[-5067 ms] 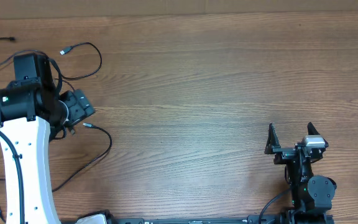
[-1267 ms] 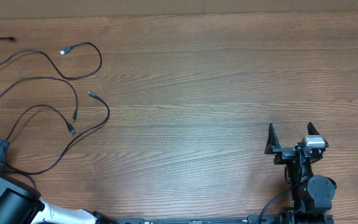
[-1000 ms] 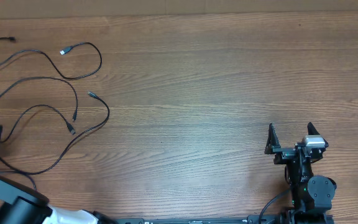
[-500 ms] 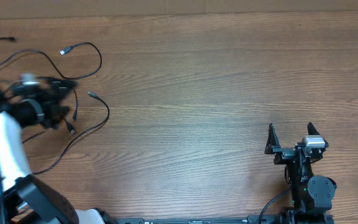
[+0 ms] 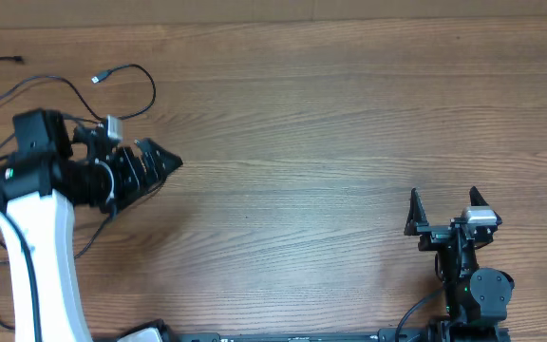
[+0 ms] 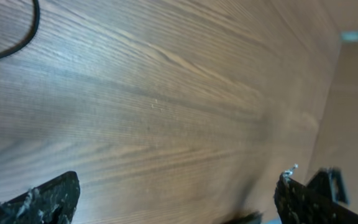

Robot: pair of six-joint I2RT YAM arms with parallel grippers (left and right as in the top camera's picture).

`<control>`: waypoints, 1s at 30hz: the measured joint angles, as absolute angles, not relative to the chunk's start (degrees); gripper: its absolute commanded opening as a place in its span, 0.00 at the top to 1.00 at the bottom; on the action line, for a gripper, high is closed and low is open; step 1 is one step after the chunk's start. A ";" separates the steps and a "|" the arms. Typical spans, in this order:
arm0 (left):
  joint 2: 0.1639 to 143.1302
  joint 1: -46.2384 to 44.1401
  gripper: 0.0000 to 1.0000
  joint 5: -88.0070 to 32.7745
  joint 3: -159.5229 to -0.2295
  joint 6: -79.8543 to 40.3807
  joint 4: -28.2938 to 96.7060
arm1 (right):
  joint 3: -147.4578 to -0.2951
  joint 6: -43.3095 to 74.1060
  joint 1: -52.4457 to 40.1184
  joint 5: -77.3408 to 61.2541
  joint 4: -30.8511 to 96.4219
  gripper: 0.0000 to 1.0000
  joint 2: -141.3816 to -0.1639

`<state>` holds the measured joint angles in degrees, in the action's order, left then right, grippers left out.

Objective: Untangle cables

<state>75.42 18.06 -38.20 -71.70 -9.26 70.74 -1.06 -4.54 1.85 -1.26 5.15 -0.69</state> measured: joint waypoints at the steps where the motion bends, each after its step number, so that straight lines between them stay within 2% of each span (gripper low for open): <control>1: 73.36 18.06 0.01 -38.09 -71.48 -8.29 71.96 | -1.06 -4.51 1.85 -1.26 5.15 0.00 -0.69; 17: 44.91 18.06 0.00 -36.69 -52.99 -0.99 86.24 | -1.06 -4.51 1.85 -1.28 5.15 0.00 -0.69; 27: 43.44 18.06 0.00 -34.39 -50.81 -0.97 89.69 | -1.06 -4.51 1.83 -1.28 5.17 0.00 -0.69; 30: 43.44 18.06 0.01 -34.20 -50.74 -1.74 86.61 | -1.06 -4.54 1.85 -1.28 5.15 0.00 -0.69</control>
<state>43.44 18.06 -34.20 -50.74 -1.74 86.61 -1.06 -4.54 1.85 -1.28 5.15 -0.69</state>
